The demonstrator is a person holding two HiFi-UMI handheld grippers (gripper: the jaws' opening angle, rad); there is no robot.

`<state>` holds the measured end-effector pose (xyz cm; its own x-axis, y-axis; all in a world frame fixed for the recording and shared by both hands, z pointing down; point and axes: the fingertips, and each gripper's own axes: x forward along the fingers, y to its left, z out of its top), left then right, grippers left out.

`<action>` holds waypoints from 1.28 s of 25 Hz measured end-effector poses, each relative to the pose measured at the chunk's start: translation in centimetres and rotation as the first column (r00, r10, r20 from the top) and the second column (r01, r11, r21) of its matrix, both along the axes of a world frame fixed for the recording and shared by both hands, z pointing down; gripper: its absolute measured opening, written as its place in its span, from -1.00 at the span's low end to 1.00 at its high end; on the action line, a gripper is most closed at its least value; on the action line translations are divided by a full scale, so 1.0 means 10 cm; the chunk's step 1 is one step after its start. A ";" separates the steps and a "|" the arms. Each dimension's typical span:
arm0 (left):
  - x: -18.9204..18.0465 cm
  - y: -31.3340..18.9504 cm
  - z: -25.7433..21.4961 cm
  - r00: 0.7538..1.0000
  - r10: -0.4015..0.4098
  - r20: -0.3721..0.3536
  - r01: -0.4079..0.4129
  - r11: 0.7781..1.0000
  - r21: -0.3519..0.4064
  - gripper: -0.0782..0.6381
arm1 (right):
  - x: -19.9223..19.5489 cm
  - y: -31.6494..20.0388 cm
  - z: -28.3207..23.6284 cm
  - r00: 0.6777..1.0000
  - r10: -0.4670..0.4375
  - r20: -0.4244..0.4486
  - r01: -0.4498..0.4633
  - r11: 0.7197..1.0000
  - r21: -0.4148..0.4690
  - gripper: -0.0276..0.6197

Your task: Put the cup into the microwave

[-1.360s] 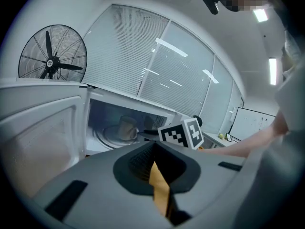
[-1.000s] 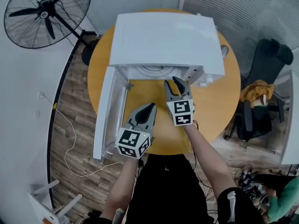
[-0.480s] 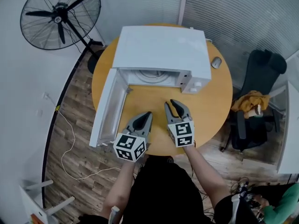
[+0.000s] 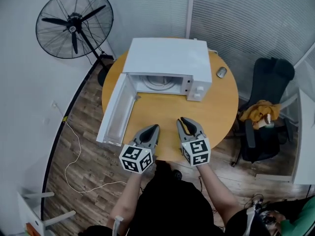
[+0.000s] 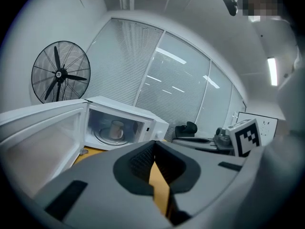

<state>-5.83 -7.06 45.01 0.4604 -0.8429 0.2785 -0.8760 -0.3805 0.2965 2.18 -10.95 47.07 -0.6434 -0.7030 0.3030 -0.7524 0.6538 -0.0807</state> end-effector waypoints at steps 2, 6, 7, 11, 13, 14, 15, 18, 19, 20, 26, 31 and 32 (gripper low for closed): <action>0.04 0.10 -0.08 1.000 -0.001 0.000 0.001 1.000 0.013 -0.79 | 0.05 0.13 -0.11 1.000 -0.011 0.014 0.011 1.000 0.009 -0.78; 0.14 0.30 -0.20 1.000 0.005 0.013 -0.006 0.999 0.037 -0.79 | 0.12 0.38 -0.30 0.999 -0.035 0.032 0.034 0.999 0.023 -0.82; 0.16 0.35 -0.23 1.000 0.007 0.014 -0.008 0.999 0.042 -0.79 | 0.13 0.44 -0.35 0.998 -0.043 0.035 0.042 0.999 0.028 -0.83; 0.24 0.54 -0.36 1.000 0.017 0.008 -0.017 0.998 0.056 -0.79 | 0.20 0.64 -0.52 0.997 -0.059 0.048 0.057 0.997 0.054 -0.86; 0.26 0.60 -0.41 1.000 0.023 0.019 -0.025 0.997 0.069 -0.79 | 0.25 0.70 -0.58 0.996 -0.059 0.060 0.055 0.997 0.062 -0.89; 0.27 0.63 -0.43 0.999 0.025 0.024 -0.026 0.997 0.074 -0.79 | 0.26 0.74 -0.60 0.996 -0.061 0.063 0.057 0.996 0.064 -0.89; 0.28 0.66 -0.44 0.999 0.025 0.026 -0.027 0.997 0.078 -0.79 | 0.27 0.78 -0.61 0.996 -0.065 0.063 0.061 0.996 0.065 -0.89; 0.31 0.72 -0.46 0.999 0.024 0.030 -0.027 0.996 0.084 -0.79 | 0.32 0.88 -0.64 0.996 -0.069 0.054 0.064 0.995 0.077 -0.89; 0.31 0.73 -0.47 0.999 0.025 0.031 -0.027 0.996 0.086 -0.79 | 0.34 0.90 -0.66 0.996 -0.068 0.055 0.064 0.995 0.080 -0.89; 0.32 0.75 -0.48 0.999 0.025 0.033 -0.027 0.996 0.088 -0.79 | 0.36 0.92 -0.67 0.996 -0.069 0.055 0.065 0.994 0.083 -0.89; 0.31 0.76 -0.49 0.999 0.013 0.035 -0.016 0.997 0.079 -0.79 | 0.49 0.94 -0.73 0.997 -0.065 0.044 0.061 0.994 0.088 -0.89; 0.32 0.73 -0.50 0.999 0.015 0.040 -0.019 0.996 0.084 -0.79 | 0.54 0.93 -0.75 0.997 -0.054 0.060 0.049 0.996 0.081 -0.89; 0.31 0.72 -0.51 0.999 0.015 0.041 -0.019 0.996 0.085 -0.79 | 0.53 0.93 -0.76 0.997 -0.053 0.061 0.048 0.996 0.081 -0.89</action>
